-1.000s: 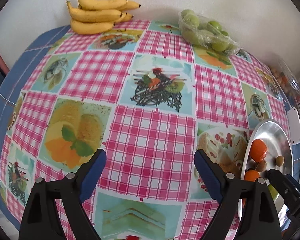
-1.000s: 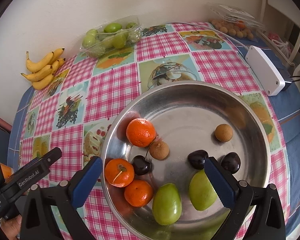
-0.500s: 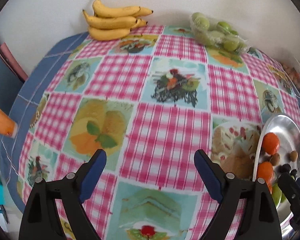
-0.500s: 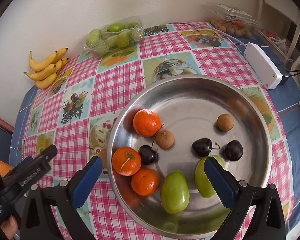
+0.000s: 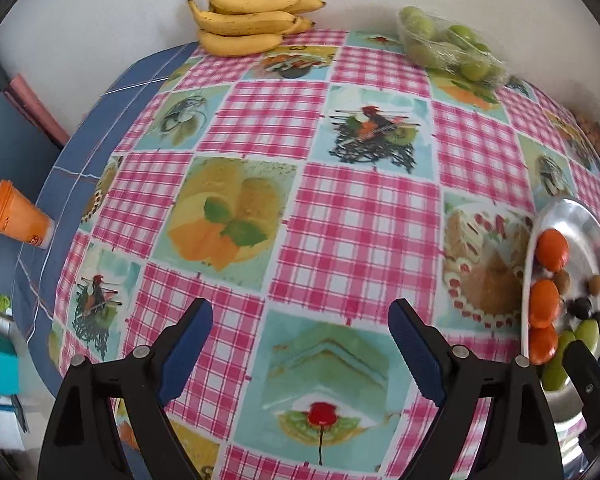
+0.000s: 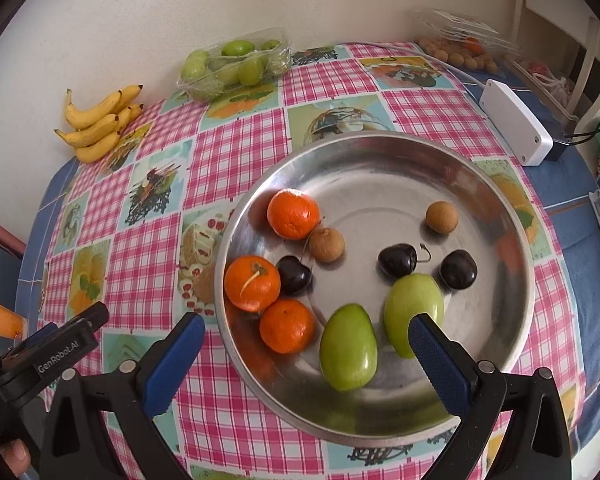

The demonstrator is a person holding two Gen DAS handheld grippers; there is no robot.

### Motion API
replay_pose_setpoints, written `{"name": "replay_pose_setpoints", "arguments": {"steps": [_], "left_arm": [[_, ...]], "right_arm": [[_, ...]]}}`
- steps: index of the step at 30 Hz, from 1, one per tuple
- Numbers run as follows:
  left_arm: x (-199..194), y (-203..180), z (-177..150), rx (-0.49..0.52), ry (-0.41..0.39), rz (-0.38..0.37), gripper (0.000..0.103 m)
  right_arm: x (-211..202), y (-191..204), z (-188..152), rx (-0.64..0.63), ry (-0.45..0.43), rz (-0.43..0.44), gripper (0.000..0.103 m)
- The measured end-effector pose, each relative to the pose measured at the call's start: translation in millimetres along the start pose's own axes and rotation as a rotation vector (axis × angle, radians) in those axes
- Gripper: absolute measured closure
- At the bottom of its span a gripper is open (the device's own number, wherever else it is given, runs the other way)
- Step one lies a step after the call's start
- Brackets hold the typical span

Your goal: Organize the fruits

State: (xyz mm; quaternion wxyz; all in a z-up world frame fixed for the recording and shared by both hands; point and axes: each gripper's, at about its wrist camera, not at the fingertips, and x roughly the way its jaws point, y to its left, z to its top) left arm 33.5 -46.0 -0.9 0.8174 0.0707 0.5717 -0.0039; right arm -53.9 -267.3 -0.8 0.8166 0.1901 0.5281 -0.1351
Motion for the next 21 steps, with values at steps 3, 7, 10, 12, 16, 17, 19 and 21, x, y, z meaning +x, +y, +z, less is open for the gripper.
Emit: {"name": "replay_pose_setpoints", "arguments": {"steps": [3,7,10,12,16,17,19,21], "left_arm": [[-2,-3,-7,0.024,0.009,0.013,0.013],[-5,-2,-16,0.041,0.026,0.018,0.013],[-7,0,-24,0.049,0.03,0.012,0.013],[-9,0,-28,0.054,0.03,0.009,0.013],[-16,2,-32,0.055,0.005,0.0,0.013],[-18,2,-33,0.057,-0.002,0.002,0.013],[-20,3,-35,0.058,-0.01,0.006,0.013],[-22,5,-36,0.053,-0.014,-0.006,0.013]], "right_arm": [[-1,0,-6,-0.004,0.007,-0.005,0.0],[-3,-3,-14,-0.002,0.015,-0.004,0.0],[-4,-4,-17,-0.001,0.017,0.001,0.0],[-5,-3,-19,-0.006,0.017,0.003,0.0],[-6,-1,-24,-0.018,0.024,0.009,0.0],[-6,-1,-24,-0.021,0.025,0.009,0.0],[-7,-1,-27,-0.027,0.027,0.008,0.0],[-7,-1,-29,-0.032,0.028,0.006,0.0]]}}
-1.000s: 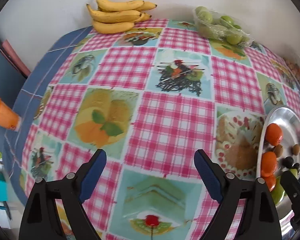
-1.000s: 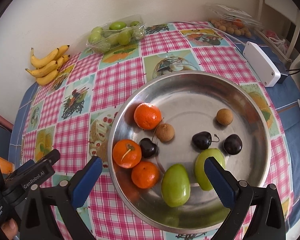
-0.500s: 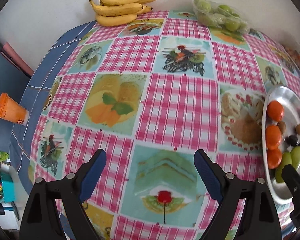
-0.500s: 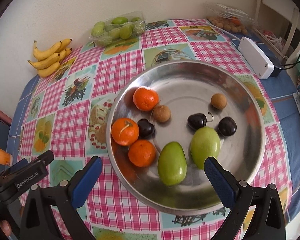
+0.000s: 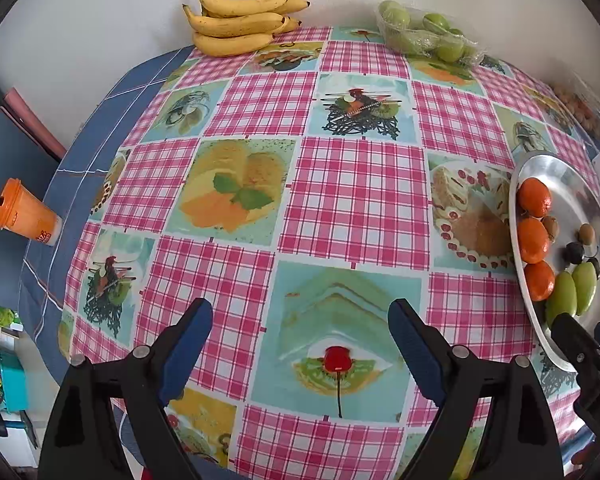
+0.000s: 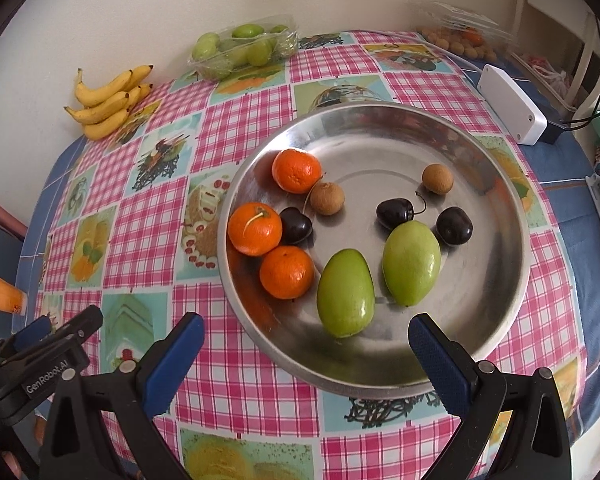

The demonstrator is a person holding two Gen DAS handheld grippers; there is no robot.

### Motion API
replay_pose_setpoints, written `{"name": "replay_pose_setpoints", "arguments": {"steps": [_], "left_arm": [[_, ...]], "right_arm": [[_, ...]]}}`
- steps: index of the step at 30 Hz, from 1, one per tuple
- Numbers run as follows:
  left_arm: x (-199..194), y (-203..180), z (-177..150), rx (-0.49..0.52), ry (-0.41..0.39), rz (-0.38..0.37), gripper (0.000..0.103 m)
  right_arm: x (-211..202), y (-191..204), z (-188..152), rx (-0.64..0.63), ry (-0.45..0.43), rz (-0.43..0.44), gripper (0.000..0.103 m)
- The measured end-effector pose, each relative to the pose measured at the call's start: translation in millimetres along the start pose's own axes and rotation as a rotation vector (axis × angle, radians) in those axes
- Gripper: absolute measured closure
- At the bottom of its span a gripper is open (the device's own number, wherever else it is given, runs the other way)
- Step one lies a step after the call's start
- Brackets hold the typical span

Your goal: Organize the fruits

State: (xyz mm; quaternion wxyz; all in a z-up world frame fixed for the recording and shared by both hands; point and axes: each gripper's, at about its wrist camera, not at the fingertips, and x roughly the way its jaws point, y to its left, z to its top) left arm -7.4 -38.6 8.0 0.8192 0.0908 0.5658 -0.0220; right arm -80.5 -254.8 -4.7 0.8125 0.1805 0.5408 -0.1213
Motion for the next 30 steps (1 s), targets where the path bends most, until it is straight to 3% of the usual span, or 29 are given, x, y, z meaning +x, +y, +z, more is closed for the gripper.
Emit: {"name": "replay_pose_setpoints", "arguments": {"steps": [30], "left_arm": [[-9.0,7.8,1.3,-0.034,-0.034,-0.016,0.013]], "right_arm": [[-1.7,4.8,-0.5,-0.024,0.0,0.006,0.0]]}}
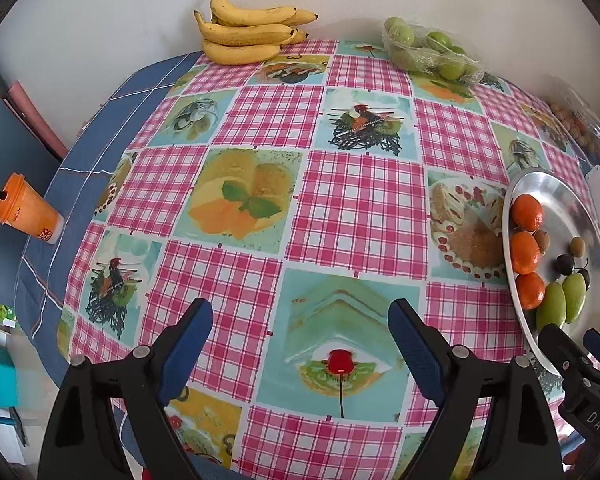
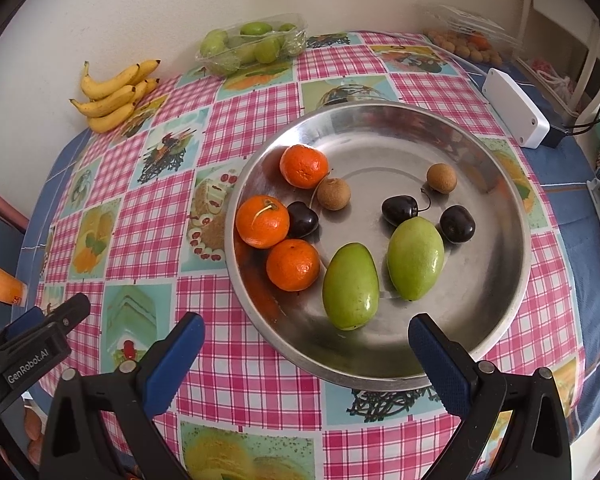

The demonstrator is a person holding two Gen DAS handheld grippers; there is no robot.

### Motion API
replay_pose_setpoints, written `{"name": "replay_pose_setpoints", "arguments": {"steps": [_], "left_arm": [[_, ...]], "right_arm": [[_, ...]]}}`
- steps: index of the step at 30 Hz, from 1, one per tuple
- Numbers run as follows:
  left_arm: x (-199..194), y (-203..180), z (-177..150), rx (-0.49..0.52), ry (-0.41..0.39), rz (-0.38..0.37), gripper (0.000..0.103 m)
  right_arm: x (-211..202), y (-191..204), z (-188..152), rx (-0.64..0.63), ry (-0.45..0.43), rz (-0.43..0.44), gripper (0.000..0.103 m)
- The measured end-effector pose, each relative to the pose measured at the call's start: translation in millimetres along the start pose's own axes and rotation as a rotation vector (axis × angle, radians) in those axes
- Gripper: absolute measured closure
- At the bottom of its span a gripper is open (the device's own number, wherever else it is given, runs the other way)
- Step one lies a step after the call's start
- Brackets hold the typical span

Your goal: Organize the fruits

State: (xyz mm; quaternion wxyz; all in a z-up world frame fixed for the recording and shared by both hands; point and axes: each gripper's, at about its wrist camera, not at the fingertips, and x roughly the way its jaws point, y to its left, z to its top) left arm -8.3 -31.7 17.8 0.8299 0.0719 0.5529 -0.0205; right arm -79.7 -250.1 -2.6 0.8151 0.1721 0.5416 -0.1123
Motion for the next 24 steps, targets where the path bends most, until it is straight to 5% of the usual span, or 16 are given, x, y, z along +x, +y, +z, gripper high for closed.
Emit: {"name": "replay_pose_setpoints", "arguments": {"steps": [24], "left_arm": [[0.0,-0.3,0.9,-0.003,0.008,-0.008,0.013]], "right_arm": [[1.0,0.2,1.6,0.009,-0.002,0.004,0.0]]}}
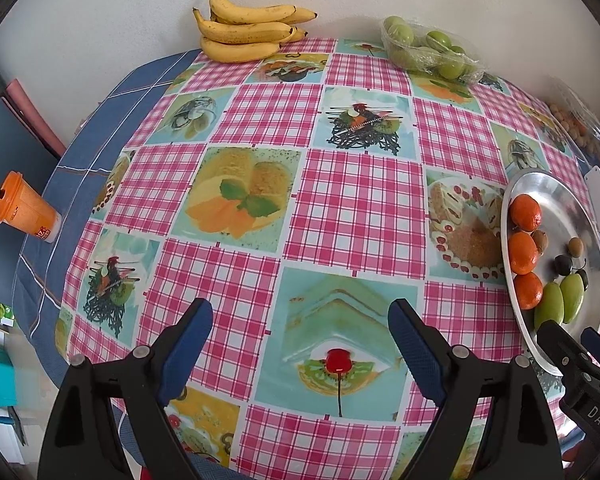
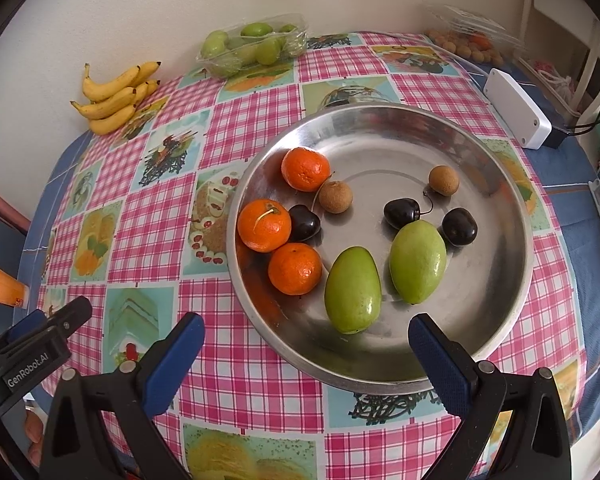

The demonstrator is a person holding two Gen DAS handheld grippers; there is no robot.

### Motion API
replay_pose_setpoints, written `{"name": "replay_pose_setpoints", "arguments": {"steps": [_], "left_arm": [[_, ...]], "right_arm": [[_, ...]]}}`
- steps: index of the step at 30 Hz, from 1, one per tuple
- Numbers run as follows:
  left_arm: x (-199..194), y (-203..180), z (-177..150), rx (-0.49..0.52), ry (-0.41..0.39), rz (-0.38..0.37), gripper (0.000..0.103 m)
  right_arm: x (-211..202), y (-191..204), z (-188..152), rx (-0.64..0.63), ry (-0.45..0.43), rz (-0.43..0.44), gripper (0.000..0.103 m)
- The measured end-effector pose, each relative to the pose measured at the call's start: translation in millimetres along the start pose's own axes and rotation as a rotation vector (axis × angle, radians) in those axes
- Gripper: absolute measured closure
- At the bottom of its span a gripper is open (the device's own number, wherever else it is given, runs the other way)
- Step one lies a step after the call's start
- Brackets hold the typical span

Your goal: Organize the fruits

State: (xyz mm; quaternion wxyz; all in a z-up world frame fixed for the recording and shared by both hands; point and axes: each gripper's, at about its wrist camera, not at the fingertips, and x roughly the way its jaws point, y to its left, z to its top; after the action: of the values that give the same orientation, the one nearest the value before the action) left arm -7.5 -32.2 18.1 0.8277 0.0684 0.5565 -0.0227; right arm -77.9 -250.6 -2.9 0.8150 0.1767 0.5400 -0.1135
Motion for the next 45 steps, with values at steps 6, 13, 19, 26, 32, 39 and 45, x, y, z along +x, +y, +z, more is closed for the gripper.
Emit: {"name": "replay_pose_setpoints", "arguments": {"steps": [6,13,19,26,32,39,45], "left_arm": [[0.1,0.2,-0.4,0.0,0.0,0.0,0.013],[0.2,0.7,0.4,-0.001,0.003,0.0,0.013],[0.1,0.7,0.4,-0.004,0.003,0.0,0.013],[-1.2,0.1,0.5,-0.004,-0.003,-0.004,0.013],[-1.8,1.4,0.8,-0.014,-0.003,-0.001,0.013],[-1.2,2.6,0.9,-0.021,0.0,-0.004,0.013],[0.7,2.8,0.1,-0.018,0.007,0.006,0.013]], "right_arm": [[0.9,-0.1,-0.2,-0.004,0.003,0.005,0.0],[0.5,-0.3,0.3,0.0,0.002,0.006,0.0],[0.3,-0.5,0.3,-0.002,0.003,0.008,0.0],[0.0,-0.1,0.4,0.0,0.0,0.009,0.0],[-0.4,-0.6,0.6,-0.001,-0.001,0.01,0.0],[-0.4,-0.3,0.5,0.0,0.0,0.01,0.0],[-0.6,-0.5,0.6,0.0,-0.001,0.01,0.0]]}}
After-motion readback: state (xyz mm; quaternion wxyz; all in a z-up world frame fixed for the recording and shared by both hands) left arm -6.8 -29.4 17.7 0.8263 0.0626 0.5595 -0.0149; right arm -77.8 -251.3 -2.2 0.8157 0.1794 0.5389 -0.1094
